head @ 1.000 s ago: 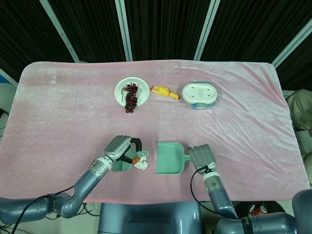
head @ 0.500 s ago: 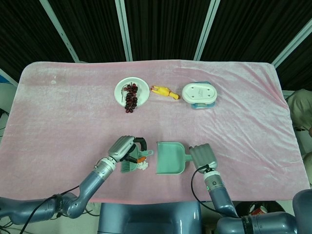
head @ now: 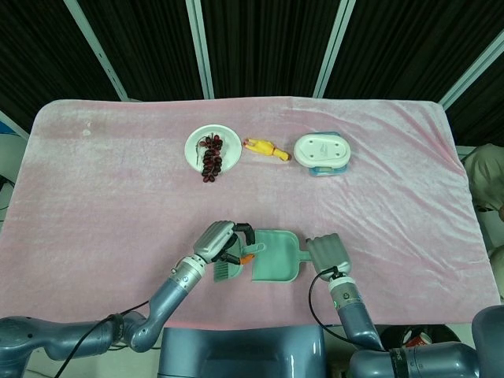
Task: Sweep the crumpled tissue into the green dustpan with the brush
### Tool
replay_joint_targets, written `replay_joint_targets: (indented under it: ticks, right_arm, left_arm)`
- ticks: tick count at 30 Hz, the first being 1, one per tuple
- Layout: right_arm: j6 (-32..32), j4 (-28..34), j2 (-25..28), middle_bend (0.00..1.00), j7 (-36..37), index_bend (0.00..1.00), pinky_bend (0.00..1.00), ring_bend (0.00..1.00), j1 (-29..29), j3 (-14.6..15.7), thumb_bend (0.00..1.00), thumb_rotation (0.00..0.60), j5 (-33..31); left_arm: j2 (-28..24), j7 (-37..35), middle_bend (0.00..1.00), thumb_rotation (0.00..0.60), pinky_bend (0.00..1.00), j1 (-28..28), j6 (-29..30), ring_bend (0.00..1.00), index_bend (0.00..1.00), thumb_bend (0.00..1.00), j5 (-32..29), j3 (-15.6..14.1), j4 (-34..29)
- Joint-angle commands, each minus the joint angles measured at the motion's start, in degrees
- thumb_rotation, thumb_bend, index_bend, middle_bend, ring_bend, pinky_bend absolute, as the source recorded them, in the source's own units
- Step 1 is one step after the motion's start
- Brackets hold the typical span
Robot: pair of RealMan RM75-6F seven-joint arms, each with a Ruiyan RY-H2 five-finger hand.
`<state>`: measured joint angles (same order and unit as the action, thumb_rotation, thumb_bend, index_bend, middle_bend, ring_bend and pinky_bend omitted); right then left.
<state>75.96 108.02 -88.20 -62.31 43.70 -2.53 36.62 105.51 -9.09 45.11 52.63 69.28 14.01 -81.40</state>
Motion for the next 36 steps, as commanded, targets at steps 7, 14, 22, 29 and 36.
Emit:
replay_joint_targets:
  ticks: [7,14,22,29,36]
  right_arm:
    - [0.02,0.55,0.60,0.69,0.30,0.69,0.81,0.71,0.03,-0.02,0.47,0.600,-0.35]
    - [0.22,1.49,1.25,0.69,0.08,0.69,0.81,0.71,0.28,0.10,0.47,0.600,0.09]
    - [0.12,1.61,1.67,0.69,0.35,0.69,0.81,0.71,0.19,0.55,0.47,0.600,-0.01]
    - [0.04,1.34,1.31,0.69,0.44,0.69,0.81,0.71,0.19,0.86,0.47,0.600,-0.11]
    - [-0.21,0.92,0.85,0.69,0.50,0.69,0.81,0.71,0.24,1.10,0.47,0.600,-0.42]
  left_arm:
    - [7.01,-1.74,0.68,0.600,1.00,4.46,0.58,0.91,0.66,0.36,2.21,3.83,6.75]
    - [12.11,-3.94,0.68,0.600,1.00,8.03,2.25,0.91,0.66,0.36,4.22,7.08,10.42]
    - [12.23,-7.03,0.67,0.600,1.00,7.63,6.81,0.91,0.66,0.36,6.30,8.79,9.97]
    - [6.93,-7.13,0.67,0.600,1.00,4.26,6.11,0.91,0.66,0.36,6.09,5.26,7.08]
    - [4.82,-6.69,0.67,0.600,1.00,1.61,4.70,0.91,0.66,0.36,4.12,2.23,6.91]
